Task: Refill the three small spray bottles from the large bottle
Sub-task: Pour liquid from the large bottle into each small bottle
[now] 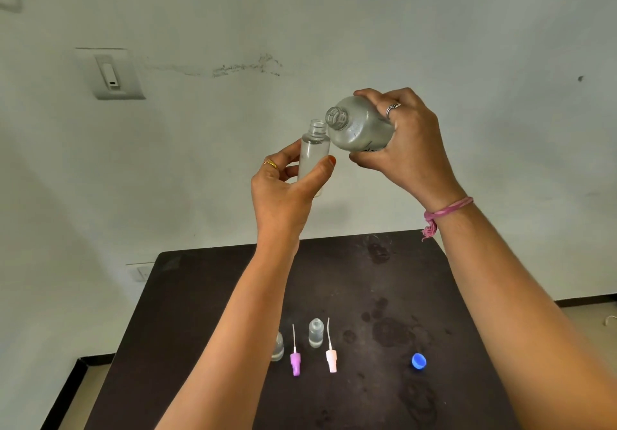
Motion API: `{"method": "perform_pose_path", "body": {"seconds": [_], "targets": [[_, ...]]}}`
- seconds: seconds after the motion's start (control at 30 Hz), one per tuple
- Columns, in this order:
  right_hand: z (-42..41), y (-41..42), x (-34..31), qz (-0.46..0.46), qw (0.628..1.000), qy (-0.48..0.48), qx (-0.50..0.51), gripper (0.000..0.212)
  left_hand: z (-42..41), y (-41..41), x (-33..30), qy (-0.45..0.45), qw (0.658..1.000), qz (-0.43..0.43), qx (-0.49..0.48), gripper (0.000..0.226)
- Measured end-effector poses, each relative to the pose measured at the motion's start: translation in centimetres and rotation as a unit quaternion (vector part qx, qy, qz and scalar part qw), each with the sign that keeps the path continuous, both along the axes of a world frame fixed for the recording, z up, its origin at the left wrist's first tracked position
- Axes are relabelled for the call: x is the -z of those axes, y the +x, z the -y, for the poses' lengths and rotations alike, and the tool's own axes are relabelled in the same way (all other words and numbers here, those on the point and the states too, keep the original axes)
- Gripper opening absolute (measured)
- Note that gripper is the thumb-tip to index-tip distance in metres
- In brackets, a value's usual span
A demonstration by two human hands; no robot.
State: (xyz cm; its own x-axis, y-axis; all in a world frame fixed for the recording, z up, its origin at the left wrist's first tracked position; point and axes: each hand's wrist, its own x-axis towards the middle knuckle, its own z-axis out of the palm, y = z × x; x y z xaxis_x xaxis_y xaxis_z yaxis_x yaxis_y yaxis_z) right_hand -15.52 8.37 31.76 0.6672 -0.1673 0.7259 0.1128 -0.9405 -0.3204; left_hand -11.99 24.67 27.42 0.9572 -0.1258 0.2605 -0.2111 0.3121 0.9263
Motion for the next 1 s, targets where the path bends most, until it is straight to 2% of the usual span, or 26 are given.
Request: {"method": "perform_pose_path", "body": {"seconds": [0.13,0.23,0.4,0.5,0.8,1.0], "targets": [[-1.4,0.7,0.5,-0.016,0.998,0.051,-0.021,0.077,-1.4,0.9,0.7,0.002,1.0,-0.001,-0.012,0.041],[-2.6,1.3,1.1,-0.018,0.987,0.146,-0.062,0.075,-2.9,1.6,1.7,0.014,1.0,-0.005,-0.023,0.044],[-4.5,2.4,2.7,-0.028,0.939,0.323,-0.113,0.068,-5.5,2.6,3.8,0.051,0.997,-0.013,-0.048,0.039],[-5.9,3.1,4.2,-0.038,0.912,0.39,-0.125,0.067,-7.6,2.9,5.5,0.079,0.994,-0.016,-0.069,0.036],[-9.5,4.4,9.1,-0.067,0.89,0.436,-0.119,0.071,-13.0,3.8,12.2,0.134,0.984,-0.065,-0.097,0.04],[-10.8,4.7,12.7,-0.102,0.882,0.448,-0.106,0.072,-15.6,4.2,17.9,0.22,0.965,-0.095,-0.102,0.046]]}}
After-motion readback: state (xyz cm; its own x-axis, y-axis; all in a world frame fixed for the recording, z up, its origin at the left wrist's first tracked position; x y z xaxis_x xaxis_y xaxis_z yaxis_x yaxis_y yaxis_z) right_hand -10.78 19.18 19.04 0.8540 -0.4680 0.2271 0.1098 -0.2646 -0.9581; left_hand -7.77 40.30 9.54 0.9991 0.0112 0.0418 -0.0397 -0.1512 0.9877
